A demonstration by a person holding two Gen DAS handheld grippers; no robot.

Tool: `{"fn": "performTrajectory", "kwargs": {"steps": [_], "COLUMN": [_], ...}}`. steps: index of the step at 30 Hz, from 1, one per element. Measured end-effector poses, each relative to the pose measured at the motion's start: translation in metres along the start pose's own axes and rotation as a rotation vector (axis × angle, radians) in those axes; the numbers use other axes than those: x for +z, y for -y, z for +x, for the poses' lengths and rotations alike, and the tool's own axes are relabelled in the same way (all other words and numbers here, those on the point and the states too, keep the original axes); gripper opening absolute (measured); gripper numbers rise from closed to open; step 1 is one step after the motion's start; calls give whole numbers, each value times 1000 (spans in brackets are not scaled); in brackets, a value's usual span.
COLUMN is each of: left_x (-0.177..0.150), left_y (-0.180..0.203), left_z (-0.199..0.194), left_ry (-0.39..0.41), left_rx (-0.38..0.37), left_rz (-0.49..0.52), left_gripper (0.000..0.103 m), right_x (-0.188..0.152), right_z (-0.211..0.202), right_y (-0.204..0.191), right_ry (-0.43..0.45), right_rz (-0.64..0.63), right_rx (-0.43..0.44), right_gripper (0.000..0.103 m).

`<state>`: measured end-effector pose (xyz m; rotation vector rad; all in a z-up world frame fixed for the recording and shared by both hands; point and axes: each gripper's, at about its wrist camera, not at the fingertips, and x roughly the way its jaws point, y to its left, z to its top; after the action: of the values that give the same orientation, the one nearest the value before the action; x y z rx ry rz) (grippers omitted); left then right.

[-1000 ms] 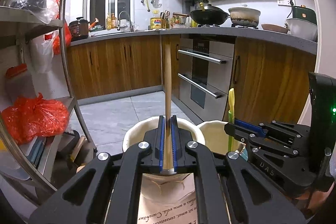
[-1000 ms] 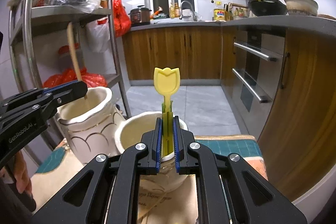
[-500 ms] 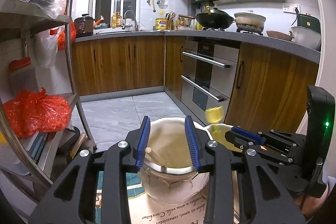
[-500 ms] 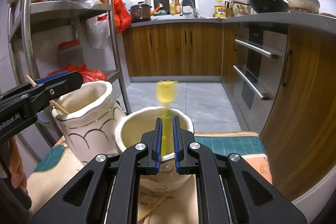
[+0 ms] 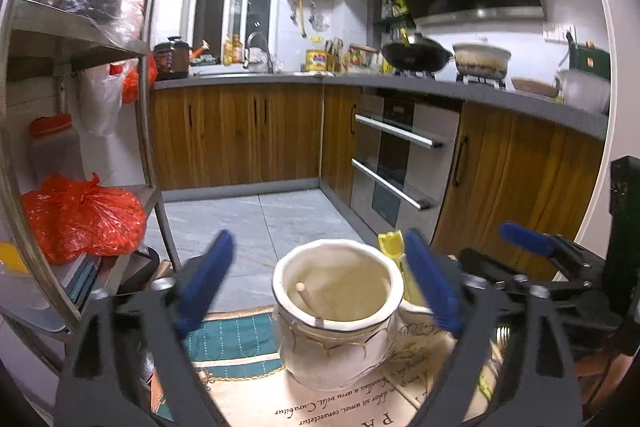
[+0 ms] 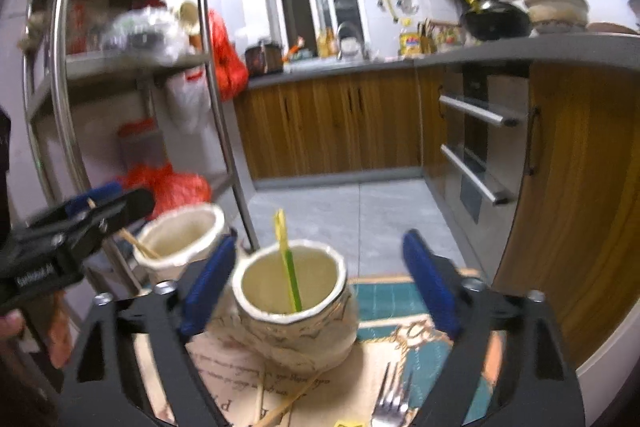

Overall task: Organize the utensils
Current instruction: 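Open both tools and withdraw from the holder, then close the left tool on another chopstick while the right tool grips a gold fork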

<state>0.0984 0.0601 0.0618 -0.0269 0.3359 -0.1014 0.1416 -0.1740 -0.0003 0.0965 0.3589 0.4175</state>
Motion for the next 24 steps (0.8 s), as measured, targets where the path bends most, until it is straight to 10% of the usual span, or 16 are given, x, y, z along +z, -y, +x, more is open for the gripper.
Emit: {"fn": "performTrajectory", "kwargs": {"steps": [11,24], "left_x": [-9,-46], "left_y": [0,19], "left_z": [-34,-76], "left_ry": [17,-31], "left_rx": [-9,-52], "left_rz": [-26,26], "left_gripper": [97,98], "right_x": [8,-28], "right_z": [-51,-74], "right_y": [16,34], "right_ry": [94,-27], "right_rz": [-19,-93], "right_rx": [-68,-110], "right_gripper": [98,98]}}
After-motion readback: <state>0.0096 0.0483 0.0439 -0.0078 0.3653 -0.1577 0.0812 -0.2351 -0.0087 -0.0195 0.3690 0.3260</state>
